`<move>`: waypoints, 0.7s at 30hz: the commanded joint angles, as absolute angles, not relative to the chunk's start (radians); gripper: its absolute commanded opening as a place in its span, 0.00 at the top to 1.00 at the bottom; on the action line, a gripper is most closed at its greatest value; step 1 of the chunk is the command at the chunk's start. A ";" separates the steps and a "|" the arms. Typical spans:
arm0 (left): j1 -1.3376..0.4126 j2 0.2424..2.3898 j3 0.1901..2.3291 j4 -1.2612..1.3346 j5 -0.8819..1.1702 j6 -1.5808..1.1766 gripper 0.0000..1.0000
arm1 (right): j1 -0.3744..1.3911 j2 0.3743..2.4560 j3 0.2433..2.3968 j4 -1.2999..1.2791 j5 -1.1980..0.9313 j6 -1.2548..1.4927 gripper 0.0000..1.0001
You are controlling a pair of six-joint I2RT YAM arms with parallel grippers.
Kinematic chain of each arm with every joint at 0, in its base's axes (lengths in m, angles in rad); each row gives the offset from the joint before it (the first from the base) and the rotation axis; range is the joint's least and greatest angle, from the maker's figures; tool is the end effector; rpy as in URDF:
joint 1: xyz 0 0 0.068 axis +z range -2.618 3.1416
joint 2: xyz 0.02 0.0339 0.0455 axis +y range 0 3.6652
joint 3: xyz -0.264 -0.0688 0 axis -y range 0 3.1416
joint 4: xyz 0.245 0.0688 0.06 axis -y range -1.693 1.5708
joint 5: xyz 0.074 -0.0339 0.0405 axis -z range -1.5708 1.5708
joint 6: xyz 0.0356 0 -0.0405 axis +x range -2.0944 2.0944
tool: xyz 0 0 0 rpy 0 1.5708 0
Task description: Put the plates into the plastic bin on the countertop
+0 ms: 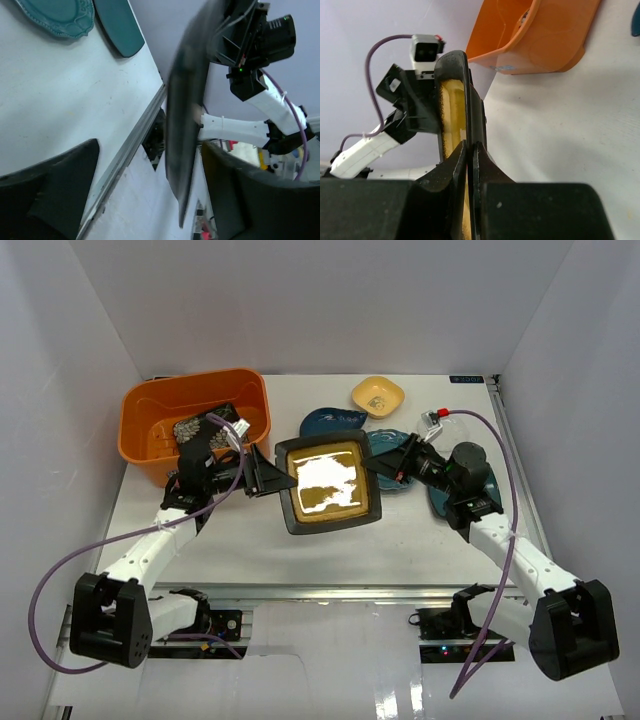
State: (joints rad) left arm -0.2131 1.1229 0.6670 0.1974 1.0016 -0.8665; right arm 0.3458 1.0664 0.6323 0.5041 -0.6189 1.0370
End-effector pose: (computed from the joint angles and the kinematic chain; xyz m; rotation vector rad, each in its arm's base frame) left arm 0.2303 -0.0805 0.2736 0.1470 2.0340 -1.6260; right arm 0.2213 0.1017 0.3032 0.0264 1.7335 1.5254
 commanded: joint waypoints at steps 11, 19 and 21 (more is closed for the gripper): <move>-0.258 1.108 0.776 0.196 0.809 -0.871 1.00 | 0.357 1.118 0.696 0.683 -0.676 1.094 0.44; -0.095 1.118 1.020 0.117 0.704 -0.937 1.00 | 0.298 1.020 0.643 0.482 -0.537 0.960 0.09; 0.002 1.134 1.063 0.126 0.701 -0.971 1.00 | 0.264 0.980 0.599 0.444 -0.490 0.927 0.10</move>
